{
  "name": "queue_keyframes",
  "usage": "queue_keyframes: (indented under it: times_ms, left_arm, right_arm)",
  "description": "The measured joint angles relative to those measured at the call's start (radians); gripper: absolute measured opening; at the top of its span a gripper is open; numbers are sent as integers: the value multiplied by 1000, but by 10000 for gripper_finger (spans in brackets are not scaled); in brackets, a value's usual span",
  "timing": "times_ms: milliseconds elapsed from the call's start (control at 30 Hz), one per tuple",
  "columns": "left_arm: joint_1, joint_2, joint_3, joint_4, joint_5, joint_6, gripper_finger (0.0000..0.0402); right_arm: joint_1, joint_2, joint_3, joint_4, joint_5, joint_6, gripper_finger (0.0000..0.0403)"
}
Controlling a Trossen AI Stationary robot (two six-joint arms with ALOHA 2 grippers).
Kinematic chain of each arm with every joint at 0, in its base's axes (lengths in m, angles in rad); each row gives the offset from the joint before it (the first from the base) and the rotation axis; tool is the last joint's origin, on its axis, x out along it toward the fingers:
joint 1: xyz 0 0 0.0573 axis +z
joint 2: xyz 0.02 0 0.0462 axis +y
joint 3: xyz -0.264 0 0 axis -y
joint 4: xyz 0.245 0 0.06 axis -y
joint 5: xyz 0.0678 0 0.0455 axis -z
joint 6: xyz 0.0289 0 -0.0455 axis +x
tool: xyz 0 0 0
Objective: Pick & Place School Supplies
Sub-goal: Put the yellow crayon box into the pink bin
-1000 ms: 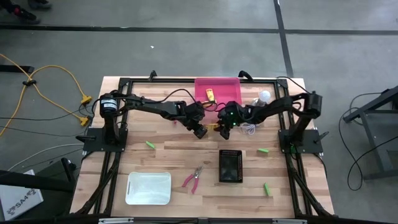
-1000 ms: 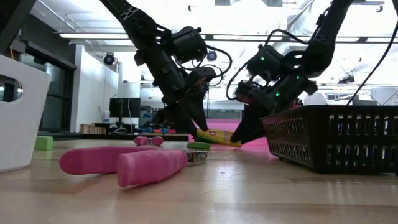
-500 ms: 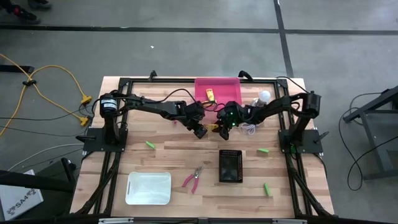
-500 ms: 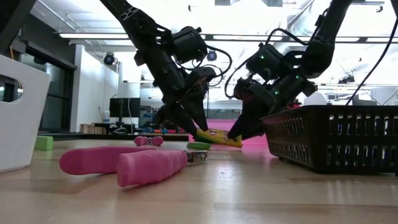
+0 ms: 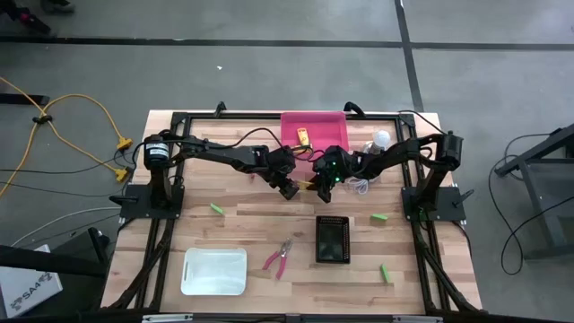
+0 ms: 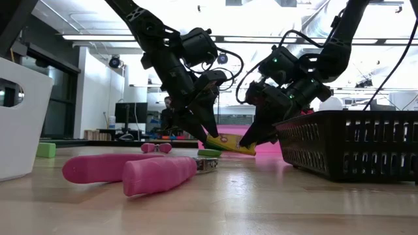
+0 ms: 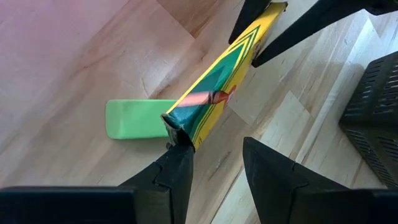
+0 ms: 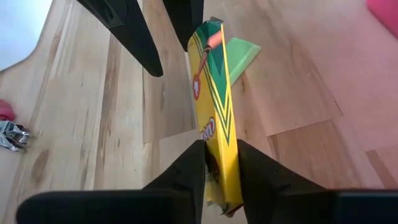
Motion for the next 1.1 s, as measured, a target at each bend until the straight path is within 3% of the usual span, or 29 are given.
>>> queue_keyframes:
  times_ms: [467, 1100]
  left_arm:
    - [-4, 0, 0, 0, 0, 16, 136]
    - [-3, -52, -1, -29, -69, 38, 136]
  right_arm:
    - [0, 0, 0, -2, -21, 0, 36]
    - [0, -1, 0, 2, -39, 0, 34]
